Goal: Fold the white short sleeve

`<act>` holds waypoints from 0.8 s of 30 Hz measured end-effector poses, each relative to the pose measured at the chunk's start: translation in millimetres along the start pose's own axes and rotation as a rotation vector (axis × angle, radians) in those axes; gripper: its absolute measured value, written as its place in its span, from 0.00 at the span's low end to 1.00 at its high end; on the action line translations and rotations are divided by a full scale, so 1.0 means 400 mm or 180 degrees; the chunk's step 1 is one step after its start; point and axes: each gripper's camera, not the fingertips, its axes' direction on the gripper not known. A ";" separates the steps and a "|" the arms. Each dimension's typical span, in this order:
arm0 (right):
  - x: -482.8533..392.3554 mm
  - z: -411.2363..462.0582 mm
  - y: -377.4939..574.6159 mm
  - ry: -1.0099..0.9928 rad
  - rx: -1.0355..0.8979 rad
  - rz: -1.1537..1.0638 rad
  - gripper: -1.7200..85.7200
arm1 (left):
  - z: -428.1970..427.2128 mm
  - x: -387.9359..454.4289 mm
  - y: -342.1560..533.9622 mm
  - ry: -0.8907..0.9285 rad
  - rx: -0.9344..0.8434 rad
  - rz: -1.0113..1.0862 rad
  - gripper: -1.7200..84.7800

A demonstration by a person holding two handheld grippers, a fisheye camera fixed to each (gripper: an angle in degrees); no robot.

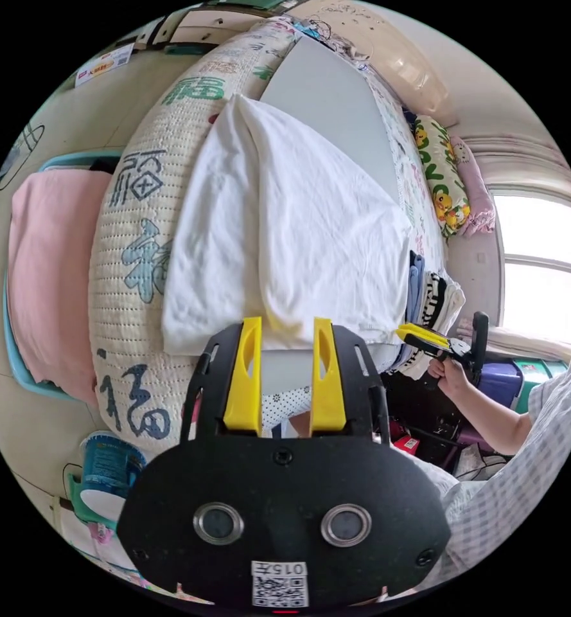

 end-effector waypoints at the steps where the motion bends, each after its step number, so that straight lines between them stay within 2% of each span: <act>1: 0.010 -0.005 -0.003 -0.0051 0.0043 -0.0083 0.11 | -0.023 0.007 -0.012 -0.0025 0.0013 -0.0001 0.15; 8: 0.015 -0.100 -0.019 -0.0375 0.0325 -0.0725 0.10 | -0.161 0.096 -0.090 -0.0168 -0.0187 0.0191 0.11; 17: 0.116 -0.107 0.022 -0.0251 0.0092 -0.1065 0.10 | -0.365 0.182 -0.145 -0.0217 -0.0386 0.0237 0.09; 24: 0.204 -0.171 0.012 -0.0646 0.0070 -0.0681 0.03 | -0.510 0.242 -0.205 -0.0034 -0.0447 0.0157 0.03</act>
